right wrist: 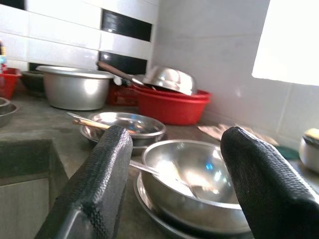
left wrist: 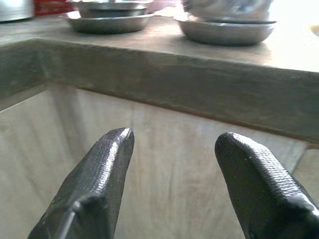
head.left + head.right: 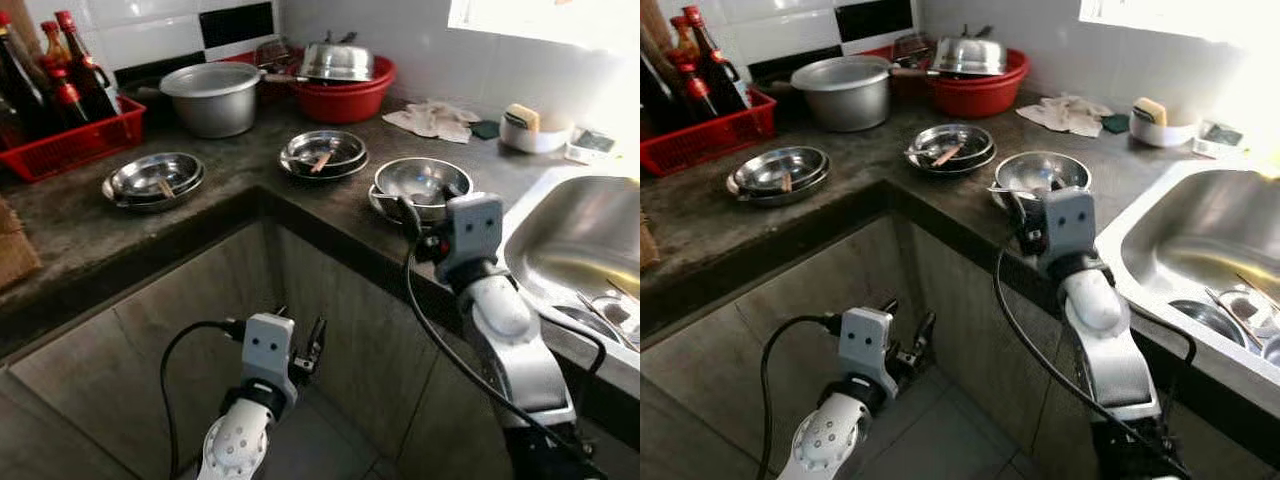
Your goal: Kitchen organization
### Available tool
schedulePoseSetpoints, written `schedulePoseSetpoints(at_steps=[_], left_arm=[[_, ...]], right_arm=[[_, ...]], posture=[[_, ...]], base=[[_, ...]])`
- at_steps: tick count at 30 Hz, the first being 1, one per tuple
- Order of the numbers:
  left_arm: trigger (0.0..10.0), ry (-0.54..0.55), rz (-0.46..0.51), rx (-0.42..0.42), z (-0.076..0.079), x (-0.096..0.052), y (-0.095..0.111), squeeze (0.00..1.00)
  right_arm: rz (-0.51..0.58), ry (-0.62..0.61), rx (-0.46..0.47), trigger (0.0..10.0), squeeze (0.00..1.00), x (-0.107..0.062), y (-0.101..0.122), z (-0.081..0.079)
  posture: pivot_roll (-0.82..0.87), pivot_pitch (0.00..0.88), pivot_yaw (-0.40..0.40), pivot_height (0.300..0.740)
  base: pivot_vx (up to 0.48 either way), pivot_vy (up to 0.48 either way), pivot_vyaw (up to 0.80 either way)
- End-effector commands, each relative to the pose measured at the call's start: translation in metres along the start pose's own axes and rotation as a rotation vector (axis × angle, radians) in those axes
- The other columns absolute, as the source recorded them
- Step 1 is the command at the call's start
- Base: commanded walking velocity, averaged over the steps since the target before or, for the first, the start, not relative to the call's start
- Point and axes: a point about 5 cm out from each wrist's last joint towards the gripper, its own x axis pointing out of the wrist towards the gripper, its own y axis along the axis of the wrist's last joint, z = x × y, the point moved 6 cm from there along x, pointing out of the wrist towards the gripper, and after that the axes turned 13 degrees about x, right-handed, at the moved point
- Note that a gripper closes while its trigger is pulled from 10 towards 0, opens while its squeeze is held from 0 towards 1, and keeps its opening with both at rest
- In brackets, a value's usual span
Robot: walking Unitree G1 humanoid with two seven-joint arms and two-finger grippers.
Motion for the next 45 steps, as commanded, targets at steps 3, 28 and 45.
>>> schedulePoseSetpoints(at_steps=[3,28,45], left_arm=[[10.0,-0.046,0.051,0.015,0.005,-0.004,0.011,0.00],[10.0,-0.106,0.138,0.000,0.018,-0.017,0.033,0.00],[10.0,-0.100,0.128,-0.002,0.018,-0.016,0.031,0.00]], right_arm=[[-0.006,0.093,-0.019,10.0,1.00,0.009,-0.002,-0.017],[-0.140,0.068,-0.312,10.0,0.00,0.068,-0.035,-0.012],[-0.103,0.054,-0.315,0.0,0.00,0.077,-0.029,-0.007]], posture=[[0.05,0.086,-0.019,0.740],[0.07,0.133,-0.044,0.740],[0.07,0.119,-0.049,0.740]], base=[[0.000,0.000,0.00],[0.000,0.000,0.00],[0.000,0.000,0.00]])
